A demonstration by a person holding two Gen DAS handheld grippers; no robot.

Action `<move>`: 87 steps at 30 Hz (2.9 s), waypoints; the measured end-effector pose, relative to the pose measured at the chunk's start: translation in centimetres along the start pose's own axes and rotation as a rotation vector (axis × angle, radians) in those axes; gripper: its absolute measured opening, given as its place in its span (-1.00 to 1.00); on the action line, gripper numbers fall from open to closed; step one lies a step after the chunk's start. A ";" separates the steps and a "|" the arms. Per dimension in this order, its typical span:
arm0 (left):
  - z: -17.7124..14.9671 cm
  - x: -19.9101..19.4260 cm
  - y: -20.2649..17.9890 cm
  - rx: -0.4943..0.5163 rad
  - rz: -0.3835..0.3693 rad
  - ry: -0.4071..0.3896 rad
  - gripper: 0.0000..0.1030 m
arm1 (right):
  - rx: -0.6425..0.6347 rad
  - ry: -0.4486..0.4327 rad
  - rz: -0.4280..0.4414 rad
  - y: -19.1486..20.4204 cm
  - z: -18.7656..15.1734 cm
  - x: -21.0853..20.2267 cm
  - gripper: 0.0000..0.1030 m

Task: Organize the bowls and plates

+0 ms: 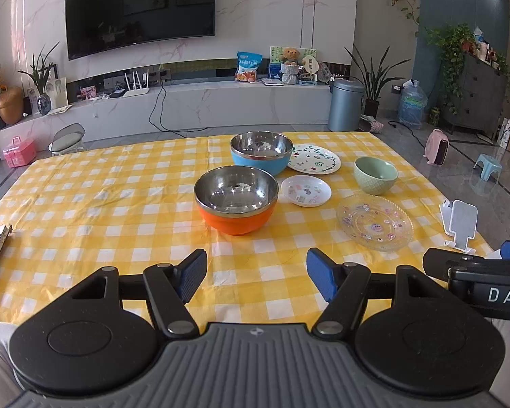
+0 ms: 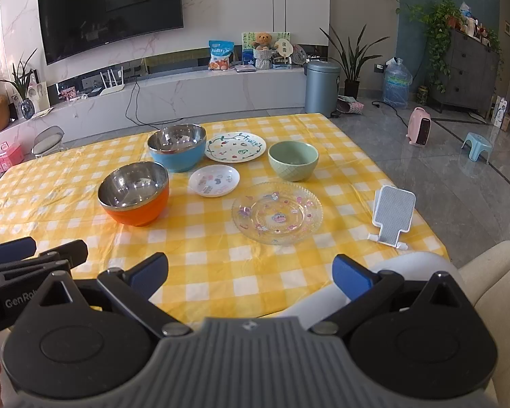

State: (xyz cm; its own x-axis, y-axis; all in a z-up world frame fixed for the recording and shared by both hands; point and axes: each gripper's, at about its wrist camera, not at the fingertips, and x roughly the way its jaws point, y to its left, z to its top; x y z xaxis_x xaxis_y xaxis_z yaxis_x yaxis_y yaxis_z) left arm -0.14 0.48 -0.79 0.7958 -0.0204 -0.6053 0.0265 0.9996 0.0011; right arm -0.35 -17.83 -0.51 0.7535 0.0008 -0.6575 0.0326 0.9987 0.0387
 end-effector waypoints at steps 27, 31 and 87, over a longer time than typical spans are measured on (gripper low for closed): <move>5.1 4.7 5.2 -0.154 -0.093 0.046 0.28 | 0.003 -0.011 0.147 2.5 4.0 6.3 0.80; 7.1 6.6 6.9 -0.181 -0.095 0.045 0.27 | -0.036 0.004 0.164 4.4 5.7 9.1 0.61; 8.0 16.9 10.6 -0.304 -0.085 0.290 -0.82 | 0.046 0.346 0.318 9.7 9.0 23.2 -0.77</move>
State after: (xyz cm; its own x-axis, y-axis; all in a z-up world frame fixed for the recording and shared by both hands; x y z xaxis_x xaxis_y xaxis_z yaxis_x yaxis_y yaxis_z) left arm 18.45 10.63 -4.59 0.5945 -0.1402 -0.7918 -0.1296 0.9551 -0.2665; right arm 23.35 -8.54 -8.62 0.4683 0.3307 -0.8194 -0.1288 0.9430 0.3069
